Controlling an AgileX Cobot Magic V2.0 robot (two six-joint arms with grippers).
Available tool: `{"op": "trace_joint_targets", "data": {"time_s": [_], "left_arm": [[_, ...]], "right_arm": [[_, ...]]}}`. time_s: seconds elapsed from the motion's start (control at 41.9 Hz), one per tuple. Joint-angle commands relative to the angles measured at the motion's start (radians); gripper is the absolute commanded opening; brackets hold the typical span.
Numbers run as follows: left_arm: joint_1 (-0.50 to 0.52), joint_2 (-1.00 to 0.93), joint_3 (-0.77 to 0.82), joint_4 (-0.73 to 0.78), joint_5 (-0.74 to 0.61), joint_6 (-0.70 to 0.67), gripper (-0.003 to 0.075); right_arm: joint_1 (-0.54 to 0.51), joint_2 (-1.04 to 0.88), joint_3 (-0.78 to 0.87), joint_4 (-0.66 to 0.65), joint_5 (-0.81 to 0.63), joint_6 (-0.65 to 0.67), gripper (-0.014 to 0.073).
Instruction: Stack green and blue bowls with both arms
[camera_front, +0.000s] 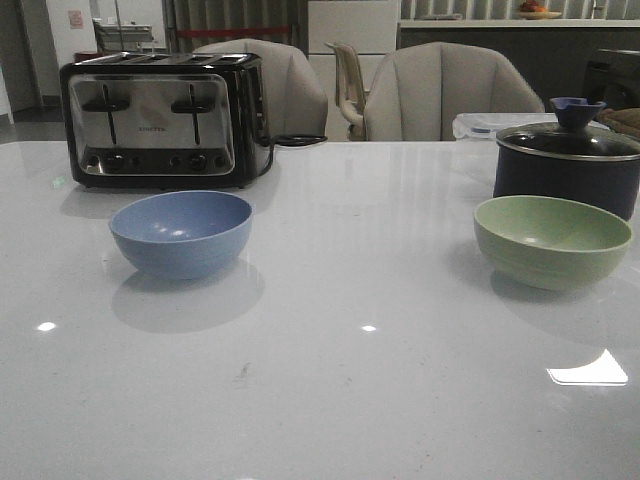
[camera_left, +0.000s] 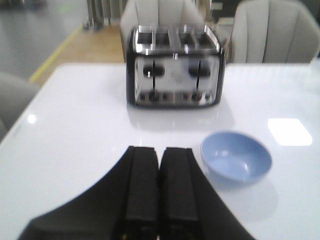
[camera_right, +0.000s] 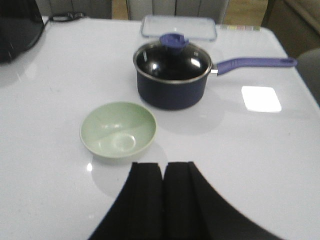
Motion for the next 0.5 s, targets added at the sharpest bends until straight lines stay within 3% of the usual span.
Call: {"op": "trace_joint_targets", "data": {"time_s": [0.0,0.334,0.43,0.478], "left_arm": [[-0.007,0.057,-0.035,-0.005,-0.035,-0.007,0.0100],[-0.007,0.158,-0.031,-0.005,-0.008,-0.007,0.0110],[-0.007,0.182,-0.031,-0.005,-0.010,-0.007,0.0192],[-0.007,0.189,-0.031,-0.005,-0.010,-0.007,0.0271]], "right_arm": [[0.003,0.073,-0.028,-0.009,-0.042,0.001,0.0042],[0.003,0.261,-0.028,-0.009,-0.039,0.001,0.0064],[0.003,0.296,-0.028,-0.009,-0.059,0.001,0.0183],[0.003,0.316,-0.028,-0.010,-0.074,0.001,0.0302]]}}
